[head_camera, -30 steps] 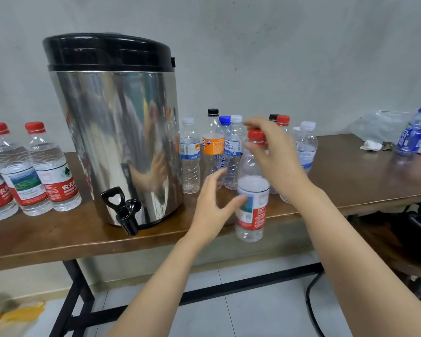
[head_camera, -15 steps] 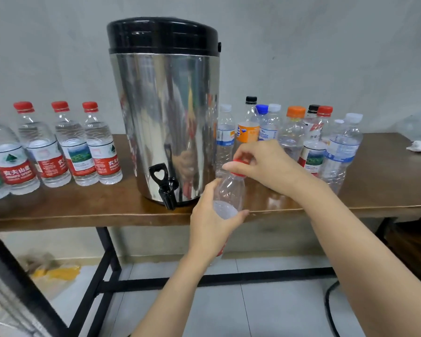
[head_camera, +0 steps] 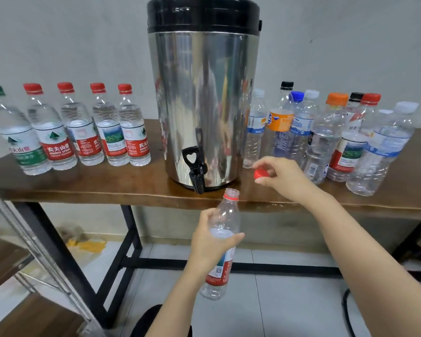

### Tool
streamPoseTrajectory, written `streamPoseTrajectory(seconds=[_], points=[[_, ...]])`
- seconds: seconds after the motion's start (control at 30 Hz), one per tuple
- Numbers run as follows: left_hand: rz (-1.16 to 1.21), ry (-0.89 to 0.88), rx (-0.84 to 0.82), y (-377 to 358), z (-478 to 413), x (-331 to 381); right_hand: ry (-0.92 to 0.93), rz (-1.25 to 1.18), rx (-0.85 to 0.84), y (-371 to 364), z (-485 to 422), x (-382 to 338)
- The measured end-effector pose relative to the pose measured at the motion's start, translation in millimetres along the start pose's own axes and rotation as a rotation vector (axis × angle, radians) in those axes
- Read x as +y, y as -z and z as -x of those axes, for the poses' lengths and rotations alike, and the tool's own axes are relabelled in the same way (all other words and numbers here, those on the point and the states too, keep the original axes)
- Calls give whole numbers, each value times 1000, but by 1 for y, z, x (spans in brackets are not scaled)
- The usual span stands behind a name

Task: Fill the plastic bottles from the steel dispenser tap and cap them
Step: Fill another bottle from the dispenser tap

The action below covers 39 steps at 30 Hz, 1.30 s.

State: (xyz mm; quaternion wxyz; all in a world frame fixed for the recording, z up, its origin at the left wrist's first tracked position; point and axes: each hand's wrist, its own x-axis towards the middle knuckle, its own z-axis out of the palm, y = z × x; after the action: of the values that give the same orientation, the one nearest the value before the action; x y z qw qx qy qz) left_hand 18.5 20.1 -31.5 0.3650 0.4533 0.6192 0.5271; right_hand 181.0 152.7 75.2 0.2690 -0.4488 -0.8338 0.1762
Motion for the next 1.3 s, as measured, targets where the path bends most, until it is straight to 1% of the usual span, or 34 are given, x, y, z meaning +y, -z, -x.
streamPoseTrajectory(seconds=[0.07, 0.13, 0.2, 0.33, 0.47, 0.63, 0.73, 0.8, 0.87, 0.97, 1.0, 1.13, 1.2, 1.3], points=[[44, 66, 52, 3, 3, -14, -95, 30, 1, -19, -1, 16], [85, 109, 103, 7, 5, -25, -139, 35, -2, -35, -1, 25], [81, 115, 153, 11, 6, -31, -169, 26, 9, -46, -2, 30], [100, 78, 217, 19, 2, -29, -225, -4, 63, -56, -7, 34], [120, 43, 255, 22, -2, -26, -235, 9, 87, -58, -11, 35], [125, -6, 274, 22, -5, -25, -218, 114, 95, -57, -9, 29], [123, -22, 292, 21, -7, -26, -121, 146, 216, -50, -6, 7], [116, -40, 306, 20, -7, -27, 30, 112, 298, -42, -6, -18], [107, -66, 320, 20, -7, -27, 194, 38, 334, -33, -7, -49], [67, -114, 333, 20, -6, -28, 362, 21, 276, -22, -7, -93], [42, -132, 341, 20, -6, -29, 400, 71, 242, -20, -8, -105], [-7, -166, 365, 21, -6, -30, 509, 440, 139, -21, -23, -130], [-11, -174, 372, 22, -6, -31, 552, 493, 140, -24, -28, -133], [-12, -179, 374, 23, -5, -31, 559, 487, 182, -29, -29, -132]])
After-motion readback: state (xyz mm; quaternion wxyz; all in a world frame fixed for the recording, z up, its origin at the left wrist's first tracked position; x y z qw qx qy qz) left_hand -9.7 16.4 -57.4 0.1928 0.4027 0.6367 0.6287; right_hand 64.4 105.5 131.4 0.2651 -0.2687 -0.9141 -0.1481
